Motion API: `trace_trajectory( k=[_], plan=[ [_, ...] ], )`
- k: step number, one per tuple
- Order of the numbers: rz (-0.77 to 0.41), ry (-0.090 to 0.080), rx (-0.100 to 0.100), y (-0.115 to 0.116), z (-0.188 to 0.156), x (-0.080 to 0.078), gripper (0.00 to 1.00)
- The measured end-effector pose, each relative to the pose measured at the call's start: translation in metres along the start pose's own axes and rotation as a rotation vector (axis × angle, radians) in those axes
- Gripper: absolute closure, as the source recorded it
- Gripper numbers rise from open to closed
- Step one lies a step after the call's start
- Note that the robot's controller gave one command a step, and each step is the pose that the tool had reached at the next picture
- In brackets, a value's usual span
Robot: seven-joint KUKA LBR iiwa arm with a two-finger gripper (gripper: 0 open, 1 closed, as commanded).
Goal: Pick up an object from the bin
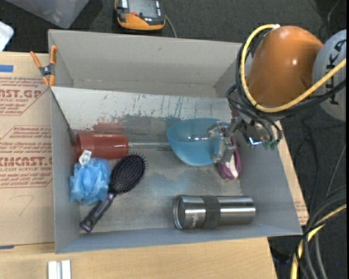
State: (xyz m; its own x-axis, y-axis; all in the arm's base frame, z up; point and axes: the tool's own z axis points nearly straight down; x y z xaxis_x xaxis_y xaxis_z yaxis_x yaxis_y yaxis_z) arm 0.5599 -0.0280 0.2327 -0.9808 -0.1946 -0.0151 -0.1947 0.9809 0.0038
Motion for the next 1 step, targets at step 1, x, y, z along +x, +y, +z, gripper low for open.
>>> trace_trajectory(
  k=[1],
  plan=[
    [-0.046,-0.027,0.008,0.0028,-0.0132,-0.0013,1.0]
  ],
)
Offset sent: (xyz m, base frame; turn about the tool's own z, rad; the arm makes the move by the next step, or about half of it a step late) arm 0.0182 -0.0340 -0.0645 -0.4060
